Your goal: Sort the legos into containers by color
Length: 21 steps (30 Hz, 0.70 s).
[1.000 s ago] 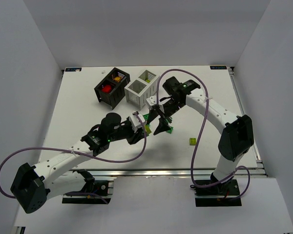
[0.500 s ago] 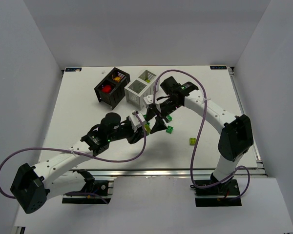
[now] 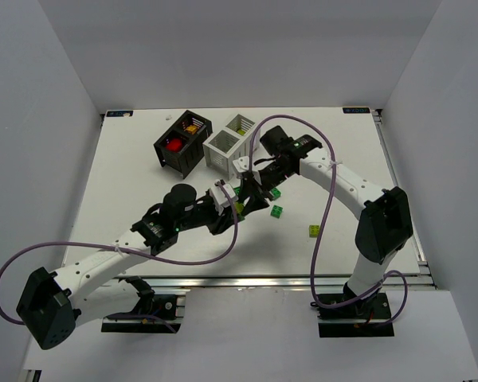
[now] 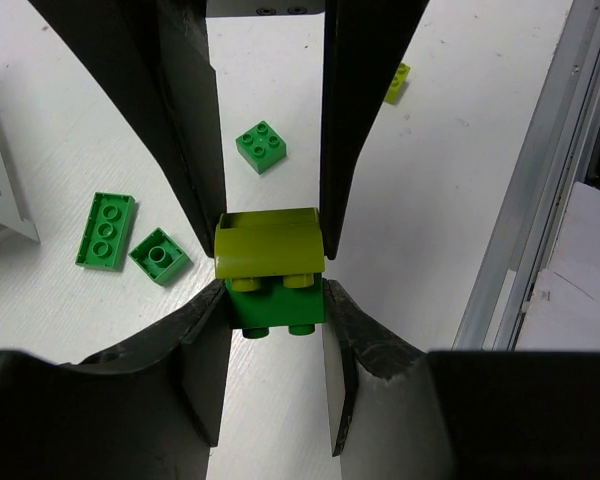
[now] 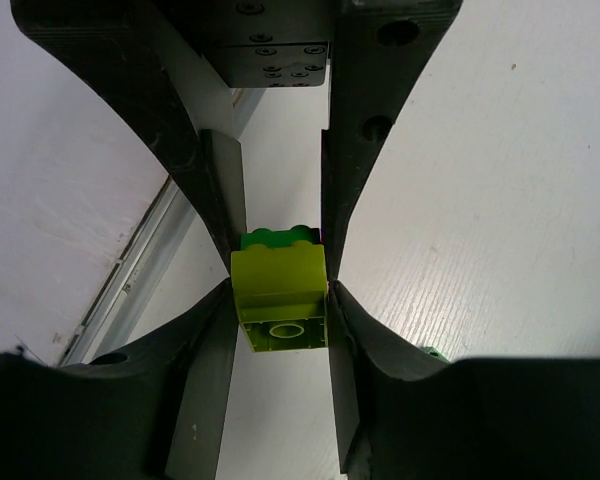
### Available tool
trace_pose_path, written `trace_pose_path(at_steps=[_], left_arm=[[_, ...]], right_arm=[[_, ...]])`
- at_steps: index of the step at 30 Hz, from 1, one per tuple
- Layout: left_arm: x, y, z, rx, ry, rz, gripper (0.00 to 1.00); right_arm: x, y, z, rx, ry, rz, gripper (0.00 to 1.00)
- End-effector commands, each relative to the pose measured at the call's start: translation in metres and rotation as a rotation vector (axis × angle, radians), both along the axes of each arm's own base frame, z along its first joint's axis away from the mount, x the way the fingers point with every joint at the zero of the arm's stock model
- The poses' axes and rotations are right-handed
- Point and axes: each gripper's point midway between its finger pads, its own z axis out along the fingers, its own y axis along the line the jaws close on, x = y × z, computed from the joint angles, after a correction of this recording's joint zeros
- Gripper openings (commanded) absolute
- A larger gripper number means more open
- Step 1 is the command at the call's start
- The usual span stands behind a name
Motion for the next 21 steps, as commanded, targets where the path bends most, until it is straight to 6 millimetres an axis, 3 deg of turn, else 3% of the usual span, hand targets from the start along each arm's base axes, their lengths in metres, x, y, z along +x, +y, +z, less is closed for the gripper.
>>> trace_pose_path(at_steps=[1,3,16,19,20,21], left_arm=[[0.001,0.001,0.018,-0.038,-0.052,0.012,0.0],[0.001,0.003,0.018,-0.037,-0.058,0.017,0.0],[-0.003,0.015,0.001,-0.027,-0.027,0.068,0.0],[0.0,0.015,0.004,-0.043,-0.006,0.096,0.0],[0.001,0.015,0.005,-0.05,0.001,0.111,0.0],[0.003,0.014,0.008,-0.057,0.007,0.123,0.0]], right_arm=[[-0.003,-0.001,0.002,-0.012,0.0,0.014,0.09],[0.001,-0.003,0.004,-0.013,-0.001,0.008,0.0],[0.076,-0.025,0.034,0.033,-0.004,-0.16,0.0],[0.108,-0.023,0.036,0.016,-0.065,-0.276,0.0],[0.113,-0.024,0.025,-0.034,0.043,-0.39,0.0],[0.145,-0.015,0.052,0.081,-0.098,-0.471,0.0]])
